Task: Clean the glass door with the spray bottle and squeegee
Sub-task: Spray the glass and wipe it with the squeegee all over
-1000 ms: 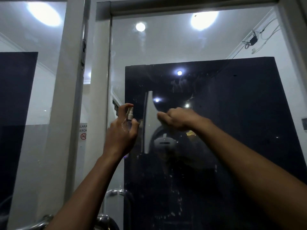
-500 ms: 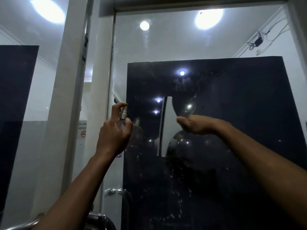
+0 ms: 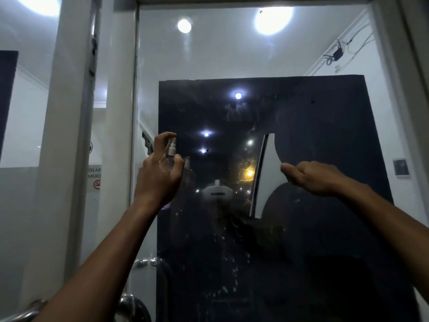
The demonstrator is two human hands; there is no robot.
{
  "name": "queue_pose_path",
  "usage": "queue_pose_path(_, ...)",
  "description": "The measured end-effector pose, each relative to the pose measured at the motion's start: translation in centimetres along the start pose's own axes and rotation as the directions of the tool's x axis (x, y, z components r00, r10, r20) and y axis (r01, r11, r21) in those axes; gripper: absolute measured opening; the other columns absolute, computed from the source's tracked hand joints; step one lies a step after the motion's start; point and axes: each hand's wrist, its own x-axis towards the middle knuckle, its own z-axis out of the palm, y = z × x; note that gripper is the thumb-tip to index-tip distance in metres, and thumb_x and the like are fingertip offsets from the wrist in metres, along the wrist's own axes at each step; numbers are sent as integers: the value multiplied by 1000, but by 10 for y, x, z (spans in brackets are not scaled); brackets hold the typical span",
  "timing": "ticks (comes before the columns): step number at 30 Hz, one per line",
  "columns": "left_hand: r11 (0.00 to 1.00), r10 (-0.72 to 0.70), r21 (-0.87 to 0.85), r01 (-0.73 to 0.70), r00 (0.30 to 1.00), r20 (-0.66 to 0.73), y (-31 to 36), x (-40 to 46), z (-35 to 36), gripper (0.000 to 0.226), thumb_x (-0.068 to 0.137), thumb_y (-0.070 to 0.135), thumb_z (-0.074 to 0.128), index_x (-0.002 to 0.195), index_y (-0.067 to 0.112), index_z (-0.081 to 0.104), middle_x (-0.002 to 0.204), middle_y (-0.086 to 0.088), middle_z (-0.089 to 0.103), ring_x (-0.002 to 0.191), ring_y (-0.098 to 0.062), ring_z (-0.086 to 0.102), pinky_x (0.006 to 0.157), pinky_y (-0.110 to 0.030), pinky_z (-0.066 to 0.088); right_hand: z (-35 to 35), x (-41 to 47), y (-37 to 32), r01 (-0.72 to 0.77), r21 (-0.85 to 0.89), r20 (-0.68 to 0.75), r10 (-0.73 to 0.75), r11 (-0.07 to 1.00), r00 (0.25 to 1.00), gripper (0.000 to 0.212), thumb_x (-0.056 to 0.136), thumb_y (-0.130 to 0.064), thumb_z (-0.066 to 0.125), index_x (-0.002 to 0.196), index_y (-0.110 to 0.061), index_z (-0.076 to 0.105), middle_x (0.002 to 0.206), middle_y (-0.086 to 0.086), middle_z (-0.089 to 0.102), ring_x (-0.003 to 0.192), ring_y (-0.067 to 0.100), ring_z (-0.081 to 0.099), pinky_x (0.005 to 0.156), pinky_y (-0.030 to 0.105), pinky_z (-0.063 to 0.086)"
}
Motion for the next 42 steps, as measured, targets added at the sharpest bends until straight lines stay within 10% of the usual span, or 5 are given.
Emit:
queue_pose_path(14, 988, 90, 132, -80, 993, -77, -13, 80, -20, 44, 99, 22, 54, 138, 27, 34, 81, -5, 59, 62, -17, 57, 55, -27, 42, -39, 114, -213, 150, 190, -27, -147, 970, 989, 67, 102, -61, 20, 135, -14, 55, 136, 16, 58, 119, 33, 56, 104, 51, 43)
queue_pose_path(19, 989, 117, 102, -111, 992, -54, -14, 73, -12, 44, 101, 22, 50, 141, 25, 33, 82, -9, 61, 63, -19, 60, 58, -31, 51, -37, 109, -160, 127, 404, -20, -130, 906, 991, 52, 106, -53, 23, 71, -20, 43, 77, 4, 47, 68, 16, 43, 72, 31, 40)
queue_pose_path(25, 995, 82, 53, -80, 996, -29, -3, 66, 5, 43, 101, 20, 51, 140, 25, 34, 77, -1, 56, 65, -22, 60, 57, -32, 48, -15, 63, -51, 13, 350, -11, -10, 937, 1000, 44, 109, -39, 32, 67, -26, 40, 61, -1, 42, 52, 12, 37, 50, 27, 30)
queue_pose_path(33, 999, 26, 19, -26, 1000, 11, 38, 58, 29, 44, 91, 36, 43, 133, 33, 33, 81, -8, 61, 69, -32, 63, 71, -53, 57, 8, 2, 27, -111, 282, 28, 107, 953, 994, 73, 97, -69, 14, 61, -19, 53, 61, -3, 52, 63, 19, 52, 84, 45, 50)
queue_pose_path(42, 996, 49, 78, -40, 992, -116, 76, 74, 48, 32, 101, 21, 47, 131, 17, 37, 75, 3, 52, 67, -28, 60, 67, -45, 54, 5, -22, 46, -18, 345, -32, 31, 939, 999, 68, 91, -75, 19, 61, -19, 45, 63, -3, 54, 63, 16, 54, 81, 43, 51)
